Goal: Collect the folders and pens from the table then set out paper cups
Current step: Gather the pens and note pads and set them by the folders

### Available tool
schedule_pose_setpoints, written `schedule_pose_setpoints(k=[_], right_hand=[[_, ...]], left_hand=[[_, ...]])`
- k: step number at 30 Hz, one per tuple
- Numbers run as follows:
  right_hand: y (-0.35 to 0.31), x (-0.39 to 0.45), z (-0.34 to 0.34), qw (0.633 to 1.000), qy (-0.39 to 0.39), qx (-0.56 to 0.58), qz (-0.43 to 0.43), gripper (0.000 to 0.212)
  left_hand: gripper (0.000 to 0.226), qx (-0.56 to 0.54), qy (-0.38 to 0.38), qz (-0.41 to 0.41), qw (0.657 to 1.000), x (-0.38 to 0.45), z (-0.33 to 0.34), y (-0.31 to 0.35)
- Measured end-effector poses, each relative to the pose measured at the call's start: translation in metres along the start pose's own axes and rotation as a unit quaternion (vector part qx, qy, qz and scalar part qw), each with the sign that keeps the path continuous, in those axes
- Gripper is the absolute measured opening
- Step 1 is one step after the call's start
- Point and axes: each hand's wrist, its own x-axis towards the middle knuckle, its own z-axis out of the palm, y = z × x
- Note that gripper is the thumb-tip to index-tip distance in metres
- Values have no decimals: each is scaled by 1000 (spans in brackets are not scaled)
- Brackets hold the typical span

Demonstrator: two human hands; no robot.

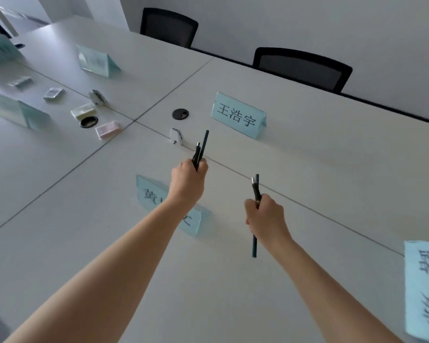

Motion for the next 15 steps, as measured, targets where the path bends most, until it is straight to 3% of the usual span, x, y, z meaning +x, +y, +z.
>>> schedule_pose_setpoints(k=[4, 9, 15], right_hand=[[-22, -76, 16, 998, -47, -9, -43, 18], [-37, -180, 68, 988, -105, -51, -97, 18], [-56, -308, 151, 975, -184, -45, -117, 19]], left_hand=[[39, -49, 7, -52, 997, -75, -40, -43], [25, -174, 30, -123, 977, -178, -108, -110], [17, -264, 63, -140, 952, -291, -198, -222]])
